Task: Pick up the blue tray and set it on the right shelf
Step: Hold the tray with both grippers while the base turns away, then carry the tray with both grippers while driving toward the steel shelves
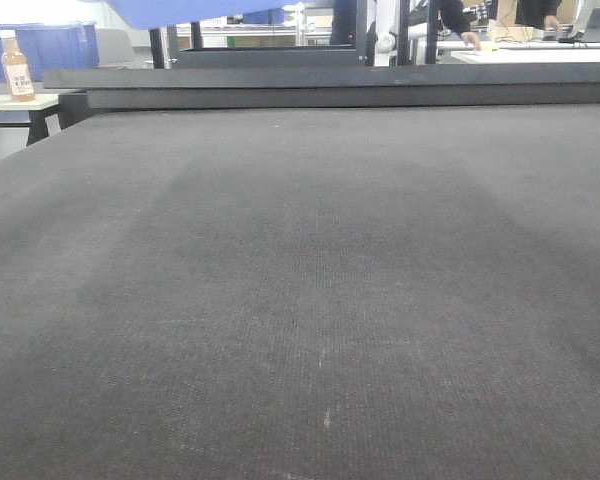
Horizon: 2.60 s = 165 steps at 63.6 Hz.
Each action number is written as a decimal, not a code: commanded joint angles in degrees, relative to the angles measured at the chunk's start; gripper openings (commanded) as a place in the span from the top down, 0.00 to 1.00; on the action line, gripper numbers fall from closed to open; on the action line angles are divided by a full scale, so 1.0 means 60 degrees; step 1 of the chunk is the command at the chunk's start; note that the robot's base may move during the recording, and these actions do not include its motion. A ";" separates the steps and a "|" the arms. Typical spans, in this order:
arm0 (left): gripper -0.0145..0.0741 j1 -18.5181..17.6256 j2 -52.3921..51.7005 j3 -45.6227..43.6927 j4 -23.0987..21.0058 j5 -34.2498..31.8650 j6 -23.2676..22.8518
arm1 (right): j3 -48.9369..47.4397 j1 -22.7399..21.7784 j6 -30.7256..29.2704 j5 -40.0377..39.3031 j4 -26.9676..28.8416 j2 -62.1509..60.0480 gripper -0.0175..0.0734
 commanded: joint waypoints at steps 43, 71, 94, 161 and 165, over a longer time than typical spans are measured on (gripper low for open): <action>0.89 -0.0136 -0.2066 -0.0349 0.0537 0.0687 -0.0483 | -0.0294 0.0102 -0.0198 -0.0852 0.0464 -0.0312 0.74; 0.89 -0.0136 -0.2660 0.0532 0.0136 0.0687 -0.0577 | -0.0294 0.0102 -0.0198 -0.0852 0.0464 -0.0312 0.74; 0.89 -0.0136 -0.2923 0.1166 0.0077 0.0352 -0.0947 | -0.0294 0.0102 -0.0198 -0.0852 0.0464 -0.0312 0.74; 0.89 -0.0136 -0.2863 0.1166 -0.0767 0.0371 -0.0947 | -0.0294 0.0102 -0.0198 -0.0852 0.0464 -0.0312 0.74; 0.89 -0.0136 -0.2863 0.1166 -0.0767 0.0371 -0.0947 | -0.0294 0.0102 -0.0198 -0.0852 0.0464 -0.0312 0.74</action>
